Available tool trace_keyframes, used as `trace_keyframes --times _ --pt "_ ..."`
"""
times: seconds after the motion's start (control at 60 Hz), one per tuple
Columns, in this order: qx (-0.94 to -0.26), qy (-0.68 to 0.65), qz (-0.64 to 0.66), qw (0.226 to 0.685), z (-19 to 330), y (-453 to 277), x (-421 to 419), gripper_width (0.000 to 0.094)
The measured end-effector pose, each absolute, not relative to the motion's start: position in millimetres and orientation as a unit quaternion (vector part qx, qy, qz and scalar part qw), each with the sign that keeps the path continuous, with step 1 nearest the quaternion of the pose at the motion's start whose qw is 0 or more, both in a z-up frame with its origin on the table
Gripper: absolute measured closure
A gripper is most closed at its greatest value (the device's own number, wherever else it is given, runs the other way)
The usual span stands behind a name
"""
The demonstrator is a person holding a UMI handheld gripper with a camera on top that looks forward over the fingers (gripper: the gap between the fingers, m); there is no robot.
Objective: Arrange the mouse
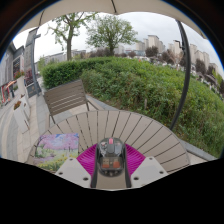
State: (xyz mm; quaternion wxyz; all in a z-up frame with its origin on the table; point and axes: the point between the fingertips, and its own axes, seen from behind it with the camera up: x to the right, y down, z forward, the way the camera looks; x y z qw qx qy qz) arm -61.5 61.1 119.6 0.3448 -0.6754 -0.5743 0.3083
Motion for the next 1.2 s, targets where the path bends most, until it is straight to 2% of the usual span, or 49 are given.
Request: trace_keyframes --times 0.067,0.167,0.317,0.45,0.583,0.617,0.65,0.7,0.767,1.067,1.2 --pt "-0.670 -0.576 0.318 0.343 126 13 -89 0.0547" --pt "-0.666 -0.584 0.330 0.327 113 -63 -122 0.0548" --pt "-0.656 -0.609 0.318 0.312 54 -148 -153 0.0550" --pt "-0.663 -0.622 0.298 0.290 2 -187 -154 0.0547" --pt "-0.670 -0.629 0.285 0.273 -21 -203 -147 0.0433" --pt "-0.670 -0.628 0.282 0.279 -18 -200 -148 0.0303" --pt "-0.672 -0.625 0.273 0.287 -11 -194 -145 0.0073" --pt "-0.677 -0.620 0.265 0.295 0 -187 -139 0.0116" --pt "-0.683 -0.612 0.268 0.296 26 -181 -128 0.0077" --pt "-0.680 -0.635 0.244 0.274 158 -129 25 0.0086" --pt "-0.686 -0.638 0.225 0.270 184 -99 97 0.0085"
